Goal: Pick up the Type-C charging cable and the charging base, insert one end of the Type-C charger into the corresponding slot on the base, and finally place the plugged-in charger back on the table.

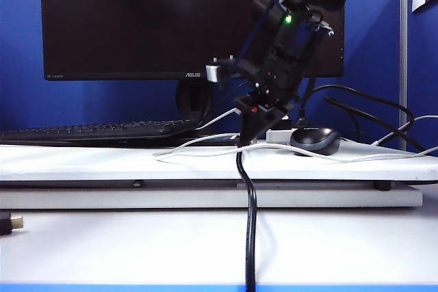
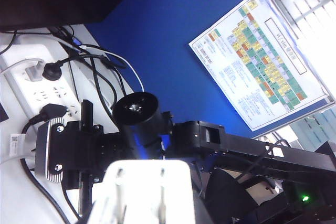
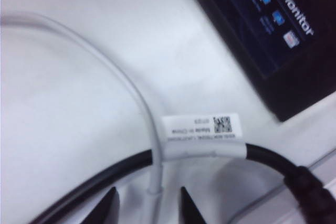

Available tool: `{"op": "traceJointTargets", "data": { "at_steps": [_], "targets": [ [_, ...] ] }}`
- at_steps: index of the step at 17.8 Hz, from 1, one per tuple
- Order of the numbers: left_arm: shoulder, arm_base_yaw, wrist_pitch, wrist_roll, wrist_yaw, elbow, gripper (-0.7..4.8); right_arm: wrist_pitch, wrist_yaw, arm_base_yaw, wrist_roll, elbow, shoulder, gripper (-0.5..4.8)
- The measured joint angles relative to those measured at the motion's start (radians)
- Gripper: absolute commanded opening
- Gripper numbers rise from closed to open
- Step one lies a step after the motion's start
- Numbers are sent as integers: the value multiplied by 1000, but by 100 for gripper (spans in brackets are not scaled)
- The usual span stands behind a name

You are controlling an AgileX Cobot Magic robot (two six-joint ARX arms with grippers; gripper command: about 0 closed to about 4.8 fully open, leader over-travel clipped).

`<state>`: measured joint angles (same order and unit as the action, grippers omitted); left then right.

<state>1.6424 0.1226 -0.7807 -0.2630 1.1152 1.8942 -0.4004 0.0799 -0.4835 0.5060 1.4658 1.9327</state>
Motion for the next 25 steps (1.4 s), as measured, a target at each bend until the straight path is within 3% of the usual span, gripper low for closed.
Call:
{"op": "traceJointTargets", "data": {
  "at_steps": [3, 4, 5, 9, 13, 17, 21, 25],
  "targets": [
    [0, 0, 0, 0, 0, 0, -6, 16, 0, 3, 0, 3, 22, 136],
    [0, 0, 0, 0, 0, 0, -6, 43, 2, 3, 0, 8, 34, 100],
    [0, 0, 0, 0, 0, 0, -6, 46, 2, 3, 0, 8, 35, 6],
    [0, 0, 0, 0, 0, 0, -6, -11, -34, 3, -2, 72, 43, -1],
    [0, 0, 0, 0, 0, 0, -6, -124, -59, 4, -108, 208, 21, -1],
    [0, 0, 0, 0, 0, 0, -6, -196, -2, 5, -314, 332, -65, -1],
    [0, 0, 1, 0, 0, 0, -6, -262, 82, 5, -649, 470, -150, -1],
    [-18, 0, 63, -5, 6, 0, -6, -286, 336, 5, -961, 562, -199, -1]
  ]
}}
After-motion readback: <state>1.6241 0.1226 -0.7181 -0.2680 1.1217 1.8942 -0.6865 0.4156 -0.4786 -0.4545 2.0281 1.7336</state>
